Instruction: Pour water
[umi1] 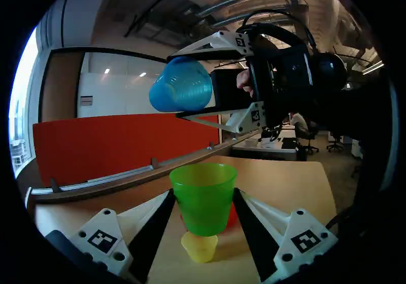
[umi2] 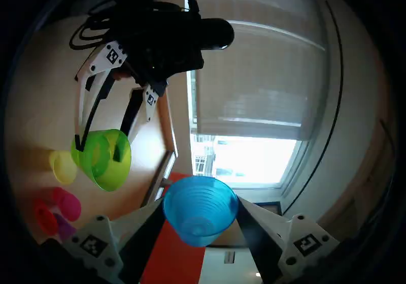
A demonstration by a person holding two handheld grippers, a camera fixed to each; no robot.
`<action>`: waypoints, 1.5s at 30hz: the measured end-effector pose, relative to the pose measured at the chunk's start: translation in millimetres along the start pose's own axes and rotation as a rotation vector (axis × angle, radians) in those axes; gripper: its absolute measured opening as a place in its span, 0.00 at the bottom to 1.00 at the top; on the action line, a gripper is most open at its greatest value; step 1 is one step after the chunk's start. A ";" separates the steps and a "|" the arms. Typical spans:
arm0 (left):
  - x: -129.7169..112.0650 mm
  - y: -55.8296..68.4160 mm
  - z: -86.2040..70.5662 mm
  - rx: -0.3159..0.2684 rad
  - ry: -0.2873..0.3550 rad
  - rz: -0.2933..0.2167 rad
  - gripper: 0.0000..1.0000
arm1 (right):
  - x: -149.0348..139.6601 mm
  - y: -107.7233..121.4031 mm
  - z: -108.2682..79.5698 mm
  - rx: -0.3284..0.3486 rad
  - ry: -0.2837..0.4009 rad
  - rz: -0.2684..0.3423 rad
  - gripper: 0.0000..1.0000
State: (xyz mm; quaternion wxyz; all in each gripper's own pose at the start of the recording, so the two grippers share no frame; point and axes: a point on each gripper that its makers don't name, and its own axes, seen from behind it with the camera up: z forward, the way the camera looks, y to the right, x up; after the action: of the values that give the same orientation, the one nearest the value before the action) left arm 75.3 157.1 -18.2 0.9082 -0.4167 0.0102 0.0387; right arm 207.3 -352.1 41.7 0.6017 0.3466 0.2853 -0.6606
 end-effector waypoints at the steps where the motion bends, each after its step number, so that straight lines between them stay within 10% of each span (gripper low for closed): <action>1: -0.1 -0.2 0.1 0.000 0.000 0.000 0.82 | -0.5 0.0 0.2 0.000 0.000 0.005 0.92; 25: 2.0 -4.3 -5.0 0.016 -0.003 0.007 0.82 | -17.0 -2.9 -4.8 -0.027 0.042 0.430 0.92; 45: 2.2 -5.3 -8.2 0.019 -0.005 0.013 0.81 | -24.8 -14.3 -17.1 -0.001 0.064 0.987 0.92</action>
State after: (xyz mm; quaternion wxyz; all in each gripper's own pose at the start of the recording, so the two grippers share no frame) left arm 78.1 147.5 -19.7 0.9118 -0.4080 0.0109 0.0453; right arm 196.0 -322.1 50.8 0.8339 0.4602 0.1056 -0.2859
